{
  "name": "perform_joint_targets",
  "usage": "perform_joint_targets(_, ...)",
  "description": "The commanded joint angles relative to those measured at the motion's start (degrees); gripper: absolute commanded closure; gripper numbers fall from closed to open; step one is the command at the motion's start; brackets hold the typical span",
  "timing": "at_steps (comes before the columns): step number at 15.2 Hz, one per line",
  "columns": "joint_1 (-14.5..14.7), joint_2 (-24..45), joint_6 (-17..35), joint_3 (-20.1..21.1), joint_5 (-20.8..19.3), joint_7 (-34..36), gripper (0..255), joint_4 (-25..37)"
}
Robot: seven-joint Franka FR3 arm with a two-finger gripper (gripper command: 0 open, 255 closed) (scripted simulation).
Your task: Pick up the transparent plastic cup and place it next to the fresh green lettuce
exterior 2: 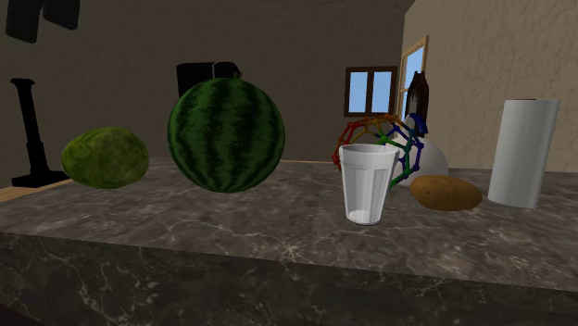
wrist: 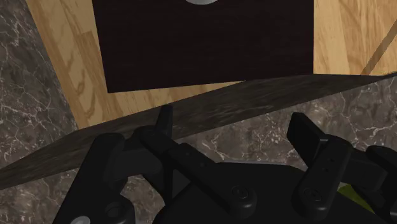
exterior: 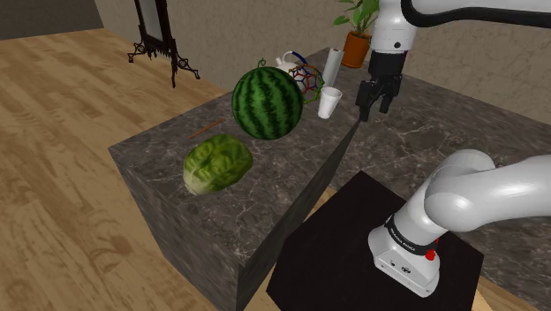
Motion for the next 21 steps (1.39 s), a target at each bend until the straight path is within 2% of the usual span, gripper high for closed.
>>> perform_joint_targets(1, 0.0, 0.0, 0.0, 0.0, 0.0, 0.0, 0, 0.0)
perform_joint_targets(11, -2.8, 17.7, 15.3, -4.8, -5.8, -3.8, 0, 5.2)
perform_joint_targets(21, -5.1, 37.0, 26.0, -8.9, -7.9, -7.3, 0, 17.1)
